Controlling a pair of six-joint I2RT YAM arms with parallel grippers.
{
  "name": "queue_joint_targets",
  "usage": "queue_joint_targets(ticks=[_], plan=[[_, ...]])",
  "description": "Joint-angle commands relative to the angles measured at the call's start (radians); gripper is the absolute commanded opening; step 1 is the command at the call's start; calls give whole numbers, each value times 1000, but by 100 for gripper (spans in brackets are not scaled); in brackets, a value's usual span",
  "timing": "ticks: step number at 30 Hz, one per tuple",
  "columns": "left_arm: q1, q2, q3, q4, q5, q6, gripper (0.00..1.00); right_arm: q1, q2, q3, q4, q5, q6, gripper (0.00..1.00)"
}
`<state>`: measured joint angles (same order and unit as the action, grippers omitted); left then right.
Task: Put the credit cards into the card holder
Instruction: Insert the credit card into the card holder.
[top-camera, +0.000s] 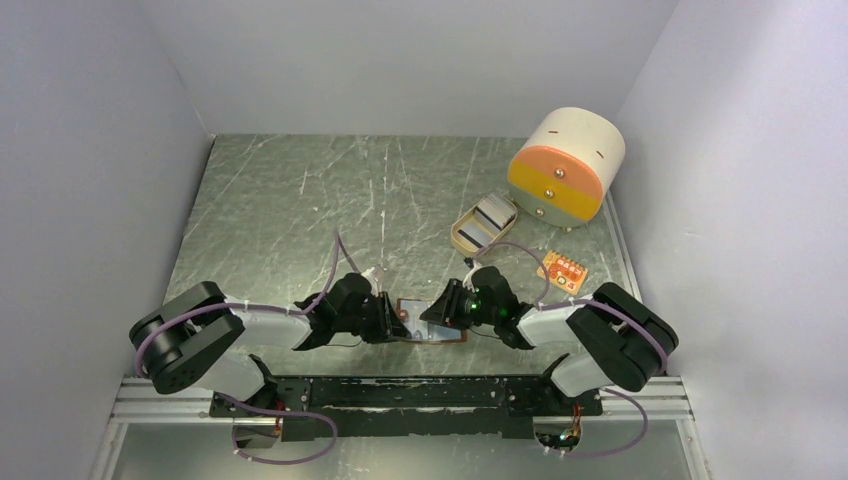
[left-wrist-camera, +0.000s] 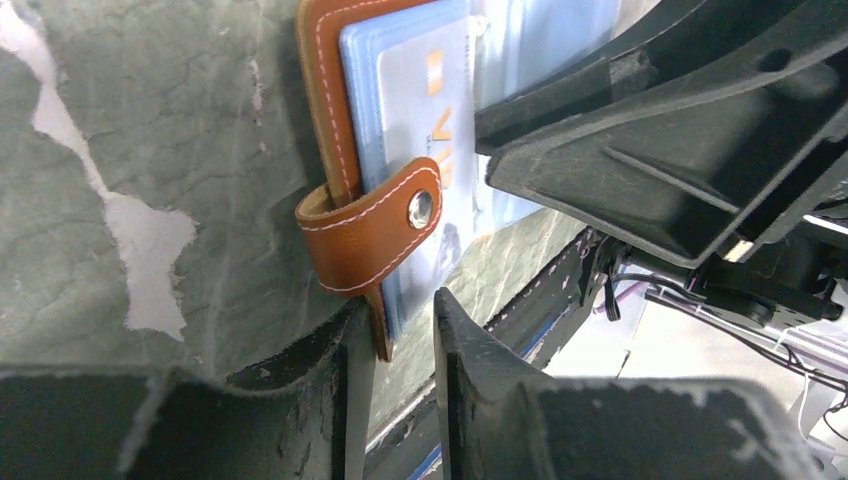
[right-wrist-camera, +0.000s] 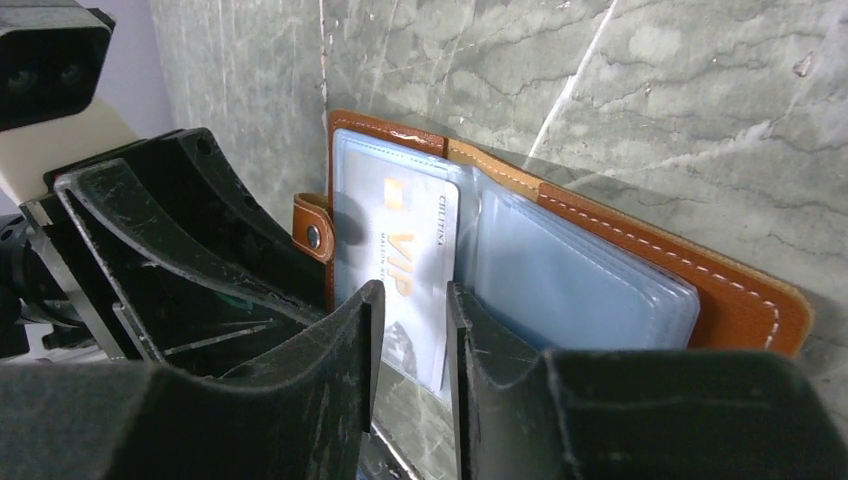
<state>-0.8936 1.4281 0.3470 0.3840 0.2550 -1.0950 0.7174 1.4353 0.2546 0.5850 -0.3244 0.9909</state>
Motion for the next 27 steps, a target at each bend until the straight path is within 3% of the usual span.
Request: queue_joint_targets(ticks=[1,7,16,22,27], plan=[[4,-12,14,104,36,17,32,15,32,-23,37,-51,11,32],[4,-70,-5,105,10,23,33,13,-68,2,-124,13,-63,34],[4,-45,7,139,33,26,18,-12,-279,30,-392,163,-178,32],[2,-62,5,155,42,35,27,-31,-277,3,-408,192,-204,23],[1,-79,-2,191,57,43,19,-33,-218,-11,-357,176,-207,19]])
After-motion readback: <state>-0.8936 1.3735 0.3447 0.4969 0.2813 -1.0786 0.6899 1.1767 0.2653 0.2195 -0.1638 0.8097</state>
